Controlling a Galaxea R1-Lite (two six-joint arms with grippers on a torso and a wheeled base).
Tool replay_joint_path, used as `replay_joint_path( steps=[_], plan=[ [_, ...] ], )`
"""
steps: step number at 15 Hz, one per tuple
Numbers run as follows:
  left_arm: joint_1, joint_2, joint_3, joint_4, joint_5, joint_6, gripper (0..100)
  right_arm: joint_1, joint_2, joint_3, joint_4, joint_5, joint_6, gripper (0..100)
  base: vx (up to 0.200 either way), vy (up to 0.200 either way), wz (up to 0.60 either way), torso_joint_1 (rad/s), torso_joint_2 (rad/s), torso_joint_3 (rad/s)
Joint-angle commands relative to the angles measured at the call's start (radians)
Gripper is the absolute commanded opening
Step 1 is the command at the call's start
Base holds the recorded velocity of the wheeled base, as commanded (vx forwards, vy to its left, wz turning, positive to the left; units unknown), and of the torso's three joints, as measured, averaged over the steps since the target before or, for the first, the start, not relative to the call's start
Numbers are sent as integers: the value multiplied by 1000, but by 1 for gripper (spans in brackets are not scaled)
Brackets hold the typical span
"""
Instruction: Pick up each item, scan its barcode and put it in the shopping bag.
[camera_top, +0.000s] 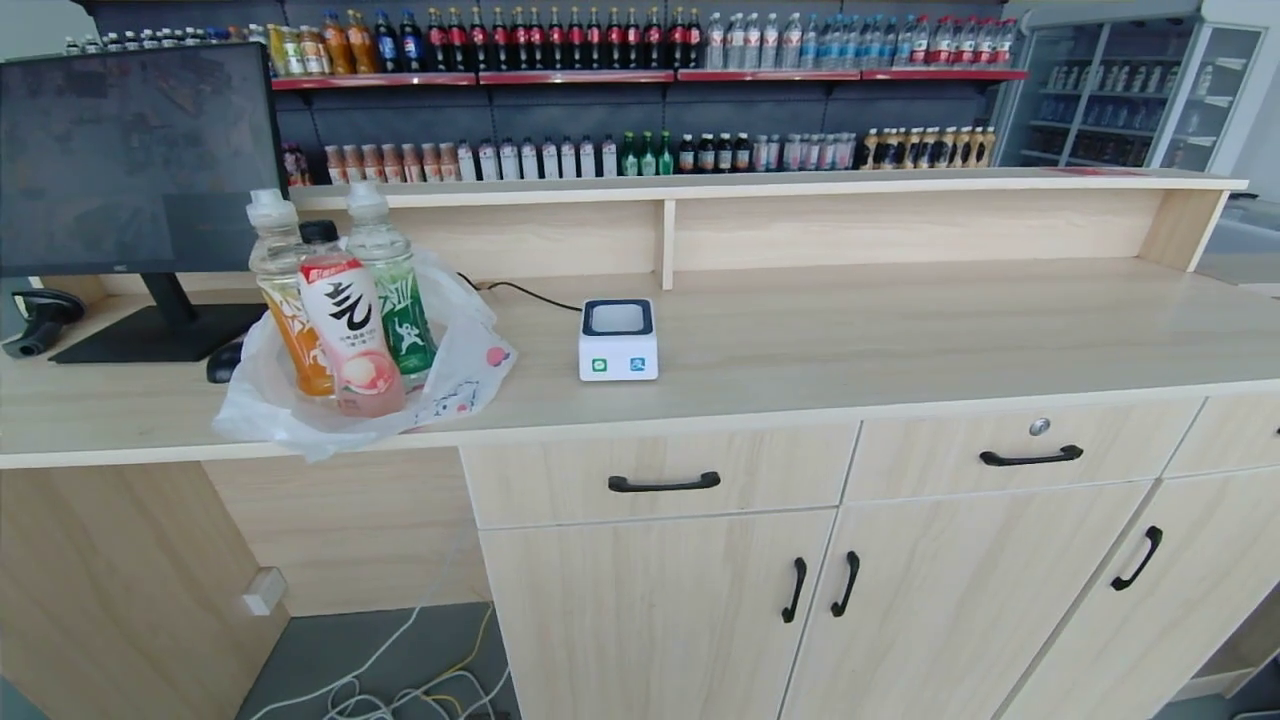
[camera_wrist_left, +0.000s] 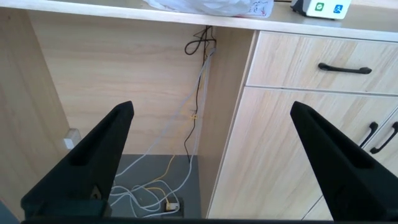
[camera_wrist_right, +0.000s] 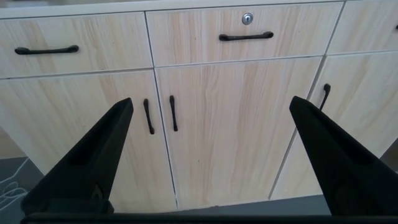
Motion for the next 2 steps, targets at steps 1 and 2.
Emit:
replay_joint_path(
  steps=[1, 2],
  plan=[
    [0, 0, 0, 0, 1, 0, 100, 0, 2, -1, 0, 0, 0, 100, 0, 0, 0, 0, 0, 0],
    [0, 0, 0, 0, 1, 0, 100, 0, 2, 0, 0, 0, 0, 100, 0, 0, 0, 0, 0, 0]
  ],
)
